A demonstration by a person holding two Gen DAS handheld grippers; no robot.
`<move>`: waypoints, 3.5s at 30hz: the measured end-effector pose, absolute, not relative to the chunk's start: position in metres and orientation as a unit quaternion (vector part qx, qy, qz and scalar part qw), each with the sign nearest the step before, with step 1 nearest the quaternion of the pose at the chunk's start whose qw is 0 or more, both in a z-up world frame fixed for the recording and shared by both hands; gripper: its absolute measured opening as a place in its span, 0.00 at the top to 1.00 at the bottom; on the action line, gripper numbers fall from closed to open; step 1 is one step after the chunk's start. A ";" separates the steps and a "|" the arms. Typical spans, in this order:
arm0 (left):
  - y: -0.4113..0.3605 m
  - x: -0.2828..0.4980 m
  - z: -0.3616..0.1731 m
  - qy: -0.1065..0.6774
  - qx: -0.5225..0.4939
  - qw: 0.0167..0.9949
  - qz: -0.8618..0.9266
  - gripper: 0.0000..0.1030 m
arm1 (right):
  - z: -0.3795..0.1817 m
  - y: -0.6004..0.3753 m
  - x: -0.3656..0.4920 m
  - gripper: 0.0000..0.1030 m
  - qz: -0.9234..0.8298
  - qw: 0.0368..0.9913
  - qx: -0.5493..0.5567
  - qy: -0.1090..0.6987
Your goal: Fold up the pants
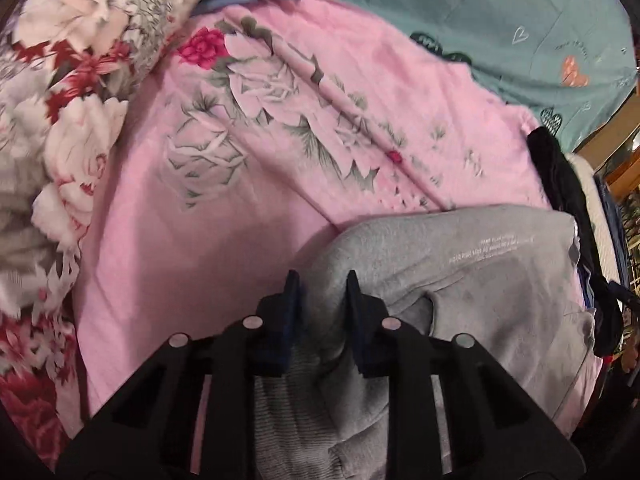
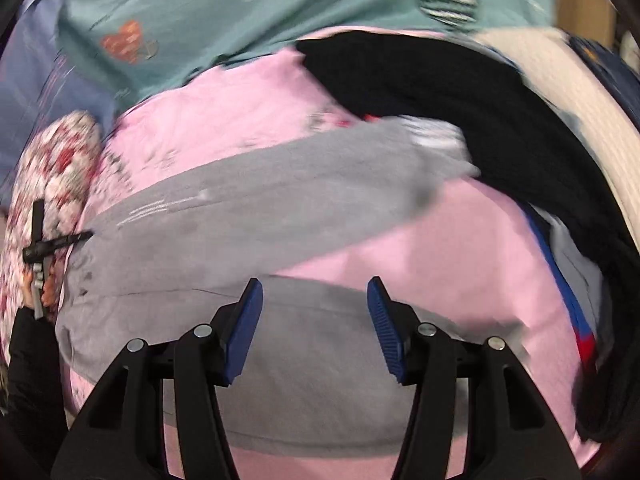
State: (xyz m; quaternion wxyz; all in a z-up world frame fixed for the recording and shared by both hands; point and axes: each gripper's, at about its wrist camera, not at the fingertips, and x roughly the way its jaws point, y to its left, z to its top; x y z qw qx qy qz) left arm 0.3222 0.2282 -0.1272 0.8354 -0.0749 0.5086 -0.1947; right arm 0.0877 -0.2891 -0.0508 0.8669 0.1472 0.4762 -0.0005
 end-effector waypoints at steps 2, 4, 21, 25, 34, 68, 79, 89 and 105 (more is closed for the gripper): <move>0.230 0.315 -0.132 0.491 -0.083 0.845 -0.194 0.79 | -0.046 -0.259 0.118 0.46 0.050 0.872 0.120 0.471; 0.234 0.314 -0.134 0.486 -0.095 0.846 -0.198 0.79 | -0.043 -0.218 0.155 0.46 0.130 0.871 0.093 0.465; 0.237 0.315 -0.127 0.474 -0.094 0.848 -0.219 0.79 | -0.120 0.027 0.359 0.48 0.339 0.742 -0.243 0.525; 0.241 0.318 -0.115 0.455 -0.113 0.860 -0.202 0.79 | -0.108 0.027 0.351 0.88 0.382 0.740 -0.246 0.496; 0.244 0.339 -0.142 0.479 -0.117 0.855 -0.158 0.79 | -0.109 0.040 0.385 0.89 0.347 0.775 -0.236 0.472; 0.224 0.071 -0.079 0.455 0.026 0.866 -0.206 0.84 | -0.056 0.025 0.075 0.90 0.374 0.790 -0.208 0.440; 0.238 0.016 -0.103 0.448 -0.051 0.879 -0.156 0.13 | -0.128 0.037 0.058 0.88 0.369 0.764 -0.223 0.481; 0.288 0.009 -0.099 0.425 -0.393 0.806 -0.121 0.15 | -0.127 0.035 0.061 0.88 0.377 0.763 -0.193 0.488; 0.299 0.070 -0.119 0.441 -0.458 0.770 -0.048 0.80 | -0.126 0.030 0.059 0.88 0.381 0.769 -0.180 0.481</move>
